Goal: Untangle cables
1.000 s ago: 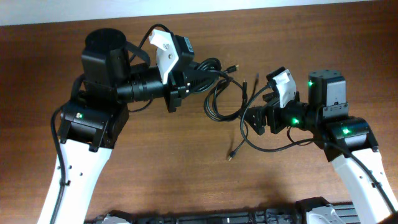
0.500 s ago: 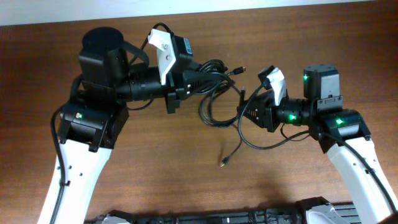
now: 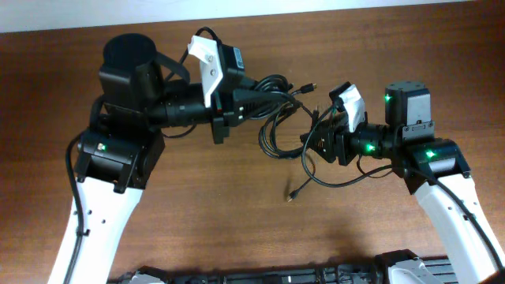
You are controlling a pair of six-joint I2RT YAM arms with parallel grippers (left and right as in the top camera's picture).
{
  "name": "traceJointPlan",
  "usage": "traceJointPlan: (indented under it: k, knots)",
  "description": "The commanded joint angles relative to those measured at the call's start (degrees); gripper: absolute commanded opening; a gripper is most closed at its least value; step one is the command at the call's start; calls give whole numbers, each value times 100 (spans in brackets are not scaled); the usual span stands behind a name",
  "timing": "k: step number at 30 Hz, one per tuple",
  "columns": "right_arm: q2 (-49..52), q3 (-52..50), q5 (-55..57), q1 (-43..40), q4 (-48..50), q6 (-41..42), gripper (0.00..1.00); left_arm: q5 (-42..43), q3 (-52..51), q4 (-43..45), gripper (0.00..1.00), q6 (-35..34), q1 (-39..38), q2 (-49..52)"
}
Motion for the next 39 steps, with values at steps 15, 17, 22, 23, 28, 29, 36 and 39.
traceJointPlan:
  k: [15, 17, 22, 23, 28, 29, 36, 39]
  knots:
    - [13, -11, -1357, -20, 160, -70, 4, -2656, 111, -251, 0, -382, -297, -52]
    - [13, -11, -1355, -20, 160, -68, 4, -2820, 111, -164, 0, -487, -297, 26]
    - [13, -11, -1611, -20, 227, -66, 4, -2280, 111, 407, 0, -608, -304, 243]
    - [13, -11, -1613, -20, 240, -66, 4, -2277, 111, 413, 0, -647, -304, 289]
    - [13, -11, -1606, -20, 260, -66, 4, -2035, 111, 396, 0, -831, -304, 732]
    - [13, -11, -1606, -20, 293, -63, 4, -1978, 111, 319, 0, -833, -304, 820]
    - [13, -9, -1582, -26, 752, -63, 4, -2627, 111, -981, 0, -481, -275, 955]
    - [13, -9, -1582, -26, 839, -63, 10, -3012, 111, -1307, 0, -481, -273, 955]
